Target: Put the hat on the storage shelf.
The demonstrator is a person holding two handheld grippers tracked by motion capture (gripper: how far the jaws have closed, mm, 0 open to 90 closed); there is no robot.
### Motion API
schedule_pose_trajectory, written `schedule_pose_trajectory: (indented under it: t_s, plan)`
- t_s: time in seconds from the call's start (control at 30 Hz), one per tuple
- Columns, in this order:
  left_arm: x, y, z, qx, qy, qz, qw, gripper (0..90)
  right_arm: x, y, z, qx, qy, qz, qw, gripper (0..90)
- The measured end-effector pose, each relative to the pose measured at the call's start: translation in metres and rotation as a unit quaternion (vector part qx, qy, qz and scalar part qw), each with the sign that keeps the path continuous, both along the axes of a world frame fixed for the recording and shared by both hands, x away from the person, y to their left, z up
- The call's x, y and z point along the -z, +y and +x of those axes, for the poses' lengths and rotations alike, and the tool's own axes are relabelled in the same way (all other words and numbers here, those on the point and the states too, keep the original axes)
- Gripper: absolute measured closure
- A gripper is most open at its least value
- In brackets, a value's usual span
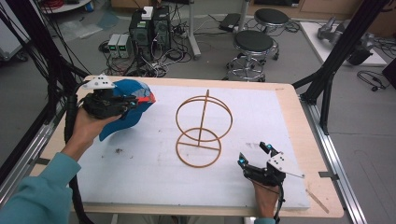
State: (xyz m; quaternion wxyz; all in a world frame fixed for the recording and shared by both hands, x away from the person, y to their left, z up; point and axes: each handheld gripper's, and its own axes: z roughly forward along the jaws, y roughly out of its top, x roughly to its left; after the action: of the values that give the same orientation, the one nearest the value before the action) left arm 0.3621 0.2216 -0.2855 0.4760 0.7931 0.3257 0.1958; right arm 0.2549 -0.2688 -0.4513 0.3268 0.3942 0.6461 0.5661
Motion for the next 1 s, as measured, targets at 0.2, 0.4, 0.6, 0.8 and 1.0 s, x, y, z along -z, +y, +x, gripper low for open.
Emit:
schedule_pose_trajectory:
  t_s: [0.2, 0.4, 0.6, 0.8, 1.0]
  plan:
    - [0.0, -0.01, -0.004, 0.015, -0.002, -0.004, 0.9999, 77.6, 0.0, 0.0, 0.0, 0.0, 0.0, 0.0, 1.0, 10.5]
    - [0.002, -0.022, -0.01, 0.031, 0.002, -0.015, 0.9994, 77.6, 0.0, 0.0, 0.0, -0.001, 0.0, 0.002, 1.0, 10.5]
    - [0.004, -0.034, -0.015, 0.053, 0.007, -0.02, 0.9984, 77.4, 0.0, 0.0, 0.0, 0.0, 0.0, 0.0, 1.0, 10.5]
    - [0.007, -0.042, -0.017, 0.077, 0.021, -0.026, 0.9965, 76.6, 0.0, 0.0, 0.0, -0.001, 0.0, 0.001, 1.0, 10.5]
    - [0.007, -0.048, -0.019, 0.103, 0.03, -0.039, 0.9935, 71.1, 0.0, 0.0, 0.0, -0.001, 0.0, 0.001, 1.0, 10.5]
